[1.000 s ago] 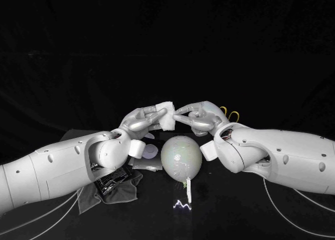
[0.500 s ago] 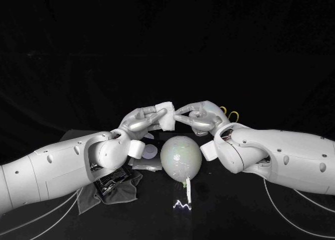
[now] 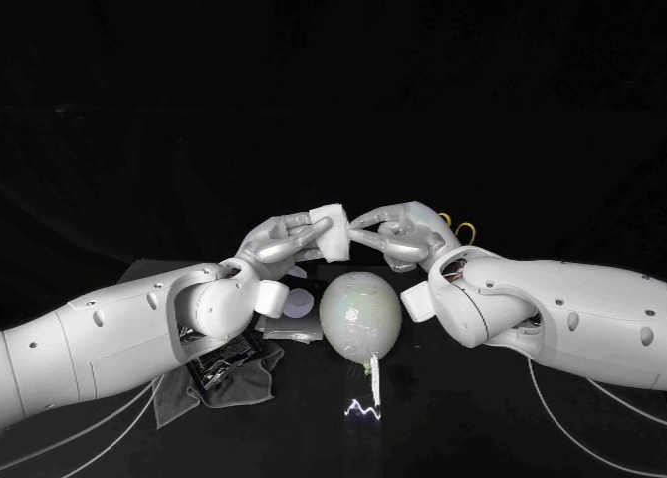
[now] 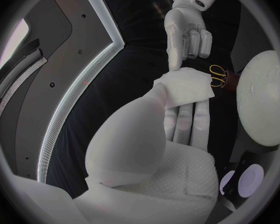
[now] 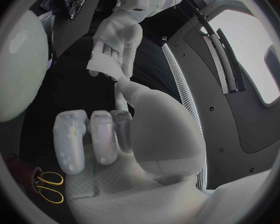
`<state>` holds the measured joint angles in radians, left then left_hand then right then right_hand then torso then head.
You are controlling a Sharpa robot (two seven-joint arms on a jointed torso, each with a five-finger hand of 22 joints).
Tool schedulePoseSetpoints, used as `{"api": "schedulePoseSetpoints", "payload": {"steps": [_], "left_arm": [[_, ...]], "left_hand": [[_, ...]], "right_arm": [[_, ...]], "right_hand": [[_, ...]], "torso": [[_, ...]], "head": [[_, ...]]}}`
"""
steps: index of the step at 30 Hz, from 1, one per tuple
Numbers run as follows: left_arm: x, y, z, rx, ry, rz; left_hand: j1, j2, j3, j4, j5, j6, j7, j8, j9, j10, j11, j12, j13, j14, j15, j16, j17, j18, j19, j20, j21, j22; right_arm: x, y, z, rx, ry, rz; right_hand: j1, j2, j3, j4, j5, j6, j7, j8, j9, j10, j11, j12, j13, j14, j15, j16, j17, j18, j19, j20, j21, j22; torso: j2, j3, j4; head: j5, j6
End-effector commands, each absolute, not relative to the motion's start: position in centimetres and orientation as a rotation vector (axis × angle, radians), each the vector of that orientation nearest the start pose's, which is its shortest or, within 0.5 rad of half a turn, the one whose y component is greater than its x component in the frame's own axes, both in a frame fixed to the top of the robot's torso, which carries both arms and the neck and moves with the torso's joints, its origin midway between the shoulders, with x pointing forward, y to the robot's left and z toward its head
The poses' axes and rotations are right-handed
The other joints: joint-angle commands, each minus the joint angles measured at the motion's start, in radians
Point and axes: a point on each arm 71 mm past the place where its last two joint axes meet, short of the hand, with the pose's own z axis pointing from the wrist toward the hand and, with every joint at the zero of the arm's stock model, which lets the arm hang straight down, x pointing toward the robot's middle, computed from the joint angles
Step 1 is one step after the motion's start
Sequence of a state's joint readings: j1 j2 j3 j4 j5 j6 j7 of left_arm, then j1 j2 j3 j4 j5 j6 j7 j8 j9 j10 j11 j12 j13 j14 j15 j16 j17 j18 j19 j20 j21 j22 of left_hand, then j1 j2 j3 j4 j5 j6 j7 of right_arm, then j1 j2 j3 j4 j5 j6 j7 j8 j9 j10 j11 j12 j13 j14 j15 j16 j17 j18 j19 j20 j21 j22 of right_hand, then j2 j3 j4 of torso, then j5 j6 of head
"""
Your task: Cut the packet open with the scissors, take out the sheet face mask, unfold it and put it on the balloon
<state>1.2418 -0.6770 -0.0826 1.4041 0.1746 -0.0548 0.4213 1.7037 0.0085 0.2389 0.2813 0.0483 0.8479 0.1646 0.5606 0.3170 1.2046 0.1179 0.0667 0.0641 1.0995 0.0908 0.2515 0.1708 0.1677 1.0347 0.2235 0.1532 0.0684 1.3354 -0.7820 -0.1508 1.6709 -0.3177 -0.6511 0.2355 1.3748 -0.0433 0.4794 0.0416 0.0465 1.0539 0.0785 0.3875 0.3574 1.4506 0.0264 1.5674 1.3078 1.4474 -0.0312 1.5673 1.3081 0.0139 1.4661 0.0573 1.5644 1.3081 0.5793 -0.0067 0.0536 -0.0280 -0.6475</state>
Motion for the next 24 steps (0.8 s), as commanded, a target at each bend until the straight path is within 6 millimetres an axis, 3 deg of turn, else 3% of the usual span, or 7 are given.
{"api": "schedulePoseSetpoints", "payload": {"steps": [1, 17, 24], "left_arm": [[50.64, 14.81, -17.44, -1.173, 1.460, -1.902], [50.56, 14.69, -17.45, -1.172, 1.472, -1.912], [50.62, 14.73, -17.54, -1.169, 1.476, -1.875]], "left_hand": [[-0.003, -0.003, 0.008, 0.000, -0.002, 0.000, 0.004, 0.005, 0.131, 0.007, 0.001, -0.003, -0.001, 0.007, -0.002, 0.004, 0.002, 0.017, 0.007, 0.002, -0.004, 0.000], [-0.003, -0.004, 0.009, 0.000, -0.002, 0.000, 0.004, 0.006, 0.132, 0.008, 0.001, -0.003, -0.001, 0.007, -0.002, 0.004, 0.002, 0.017, 0.008, 0.002, -0.005, 0.000], [-0.008, -0.022, 0.008, 0.002, -0.003, -0.013, 0.015, -0.005, 0.128, -0.006, 0.008, -0.007, -0.003, -0.006, 0.002, -0.004, 0.002, 0.014, 0.002, 0.003, -0.013, -0.003]], "right_arm": [[46.83, -15.12, -14.24, 0.755, 1.460, 1.298], [46.80, -15.02, -14.29, 0.755, 1.471, 1.300], [46.68, -14.88, -14.33, 0.757, 1.480, 1.306]], "right_hand": [[-0.009, -0.003, 0.005, 0.001, 0.002, 0.002, -0.004, 0.009, 0.029, 0.120, -0.026, 0.003, 0.263, 0.123, -0.026, 0.004, 0.263, -0.014, 0.105, -0.004, 0.006, 0.263], [-0.014, -0.004, 0.012, -0.003, 0.002, -0.001, -0.004, 0.015, 0.033, 0.120, -0.026, 0.003, 0.263, 0.123, -0.026, 0.004, 0.263, -0.014, 0.105, -0.004, 0.006, 0.263], [-0.017, -0.004, 0.018, -0.006, 0.002, -0.003, -0.004, 0.020, 0.036, 0.120, -0.026, 0.003, 0.263, 0.123, -0.027, 0.004, 0.263, -0.014, 0.105, -0.004, 0.006, 0.263]], "torso": [[0.000, -0.0002, -0.0001], [0.000, -0.0004, 0.0002], [0.000, 0.0001, 0.0003]], "head": [[0.000, 0.000], [-0.002, 0.000], [-0.003, 0.001]]}}
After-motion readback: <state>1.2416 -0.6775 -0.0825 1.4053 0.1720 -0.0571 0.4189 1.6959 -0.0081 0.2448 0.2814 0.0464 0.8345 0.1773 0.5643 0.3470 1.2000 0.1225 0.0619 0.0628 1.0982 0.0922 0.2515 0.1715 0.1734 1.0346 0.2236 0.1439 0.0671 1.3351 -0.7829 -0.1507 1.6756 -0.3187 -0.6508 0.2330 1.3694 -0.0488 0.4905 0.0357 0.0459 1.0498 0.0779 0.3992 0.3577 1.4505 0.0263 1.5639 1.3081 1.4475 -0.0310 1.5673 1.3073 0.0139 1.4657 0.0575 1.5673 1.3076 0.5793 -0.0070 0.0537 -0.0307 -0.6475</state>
